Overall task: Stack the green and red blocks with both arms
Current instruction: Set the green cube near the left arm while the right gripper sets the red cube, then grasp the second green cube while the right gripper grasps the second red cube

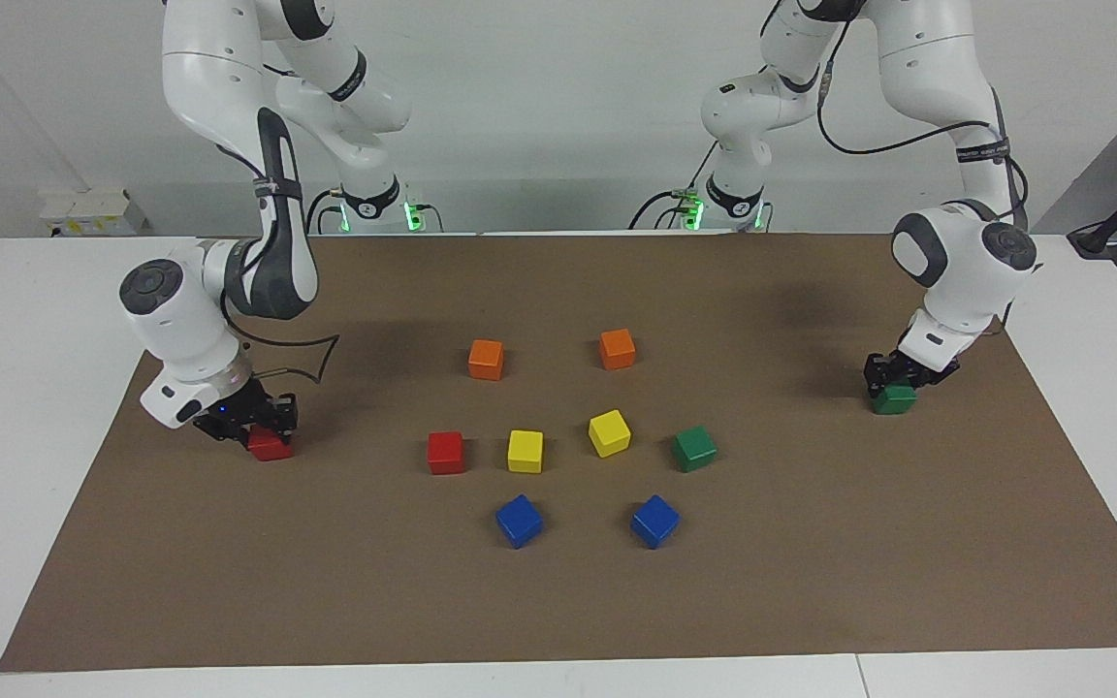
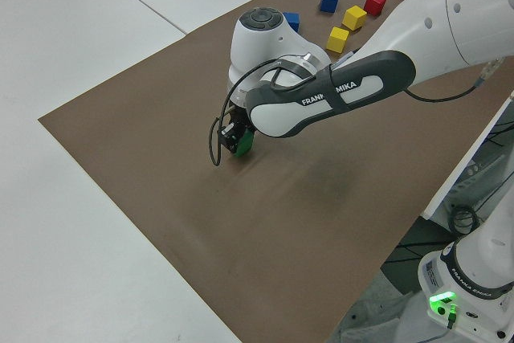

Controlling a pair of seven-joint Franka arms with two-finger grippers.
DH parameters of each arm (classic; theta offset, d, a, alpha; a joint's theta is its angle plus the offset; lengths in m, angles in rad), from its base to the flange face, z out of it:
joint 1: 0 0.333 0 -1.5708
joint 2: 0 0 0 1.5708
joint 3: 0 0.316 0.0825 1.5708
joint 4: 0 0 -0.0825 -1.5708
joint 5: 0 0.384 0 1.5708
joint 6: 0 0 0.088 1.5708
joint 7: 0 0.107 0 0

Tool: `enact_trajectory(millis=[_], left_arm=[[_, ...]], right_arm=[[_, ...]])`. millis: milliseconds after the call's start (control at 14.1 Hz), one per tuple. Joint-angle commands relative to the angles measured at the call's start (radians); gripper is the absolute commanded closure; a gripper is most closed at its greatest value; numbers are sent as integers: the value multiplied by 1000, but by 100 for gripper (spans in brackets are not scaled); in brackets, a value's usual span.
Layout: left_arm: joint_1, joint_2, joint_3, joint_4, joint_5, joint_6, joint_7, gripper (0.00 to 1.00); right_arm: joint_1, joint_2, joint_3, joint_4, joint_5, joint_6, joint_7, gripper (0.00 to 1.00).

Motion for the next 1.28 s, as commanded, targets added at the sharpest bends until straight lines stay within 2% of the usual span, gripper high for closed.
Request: enact_trajectory(millis=[0, 142, 213, 354, 496, 567, 638, 850, 992, 1134, 1205], left_arm=[[8, 15, 0, 2, 13, 16, 39, 0], [8, 12, 0, 16, 13, -11, 65, 0], [8, 10, 0, 51, 13, -65, 78, 0], [-1, 6, 0, 178, 13, -236, 98, 0], [-30, 18, -3, 350, 7, -419, 89, 0], [-82, 31, -3, 414, -2, -463, 72, 0], [-133, 41, -1, 459, -7, -493, -21, 0], [-306, 61, -3, 512, -22, -519, -427, 0], [-391, 65, -1, 510, -57, -496, -604, 0], [-438, 70, -1, 501, -57, -441, -704, 0], [-481, 100, 0, 501, -54, -412, -773, 0]], right_arm=[[1, -9, 3, -12, -5, 14, 25, 0], [1, -24, 4, 3, -5, -9, 25, 0], [1, -51, 4, 25, -5, -61, 25, 0], [8, -94, 9, 117, -3, -225, 40, 0], [89, -90, 9, 247, -8, -362, 208, 0], [138, -81, 11, 296, -11, -399, 311, 0], [198, -70, 9, 315, -29, -402, 394, 0], [325, -49, 11, 291, -79, -327, 560, 0], [359, -24, 11, 275, -79, -271, 609, 0], [376, 3, 11, 272, -77, -229, 652, 0], [390, 13, 11, 274, -74, -218, 678, 0]])
